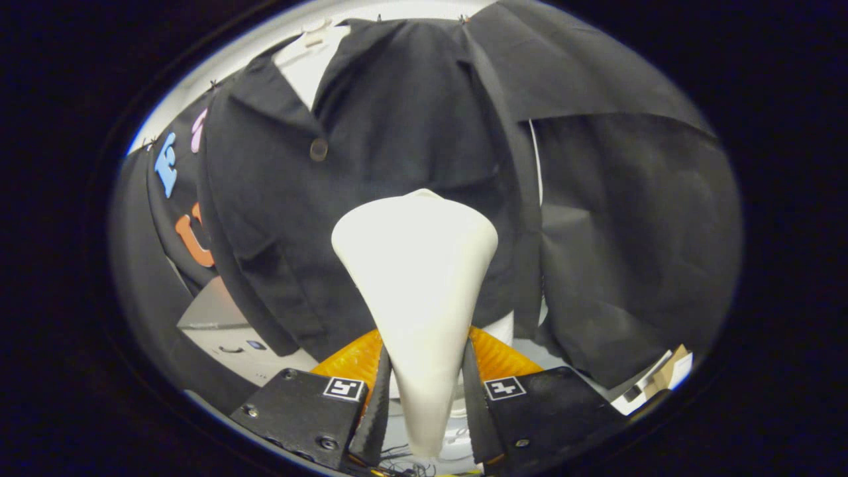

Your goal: Iron the clothes twice with a garment steamer, once on the left side and once on the right side.

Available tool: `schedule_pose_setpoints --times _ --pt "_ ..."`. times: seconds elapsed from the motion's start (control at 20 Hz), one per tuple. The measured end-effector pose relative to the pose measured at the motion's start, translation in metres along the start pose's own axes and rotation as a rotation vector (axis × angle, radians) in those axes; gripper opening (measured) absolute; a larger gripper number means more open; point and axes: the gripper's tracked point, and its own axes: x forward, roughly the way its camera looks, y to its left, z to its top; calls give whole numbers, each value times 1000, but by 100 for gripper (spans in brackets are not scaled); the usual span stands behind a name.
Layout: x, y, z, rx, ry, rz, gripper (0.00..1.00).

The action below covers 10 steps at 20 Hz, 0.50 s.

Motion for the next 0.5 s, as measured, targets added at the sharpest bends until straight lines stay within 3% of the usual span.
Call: schedule_pose_setpoints --times 0.5 --pt "-26 -5 196 -2 -256 77 52"
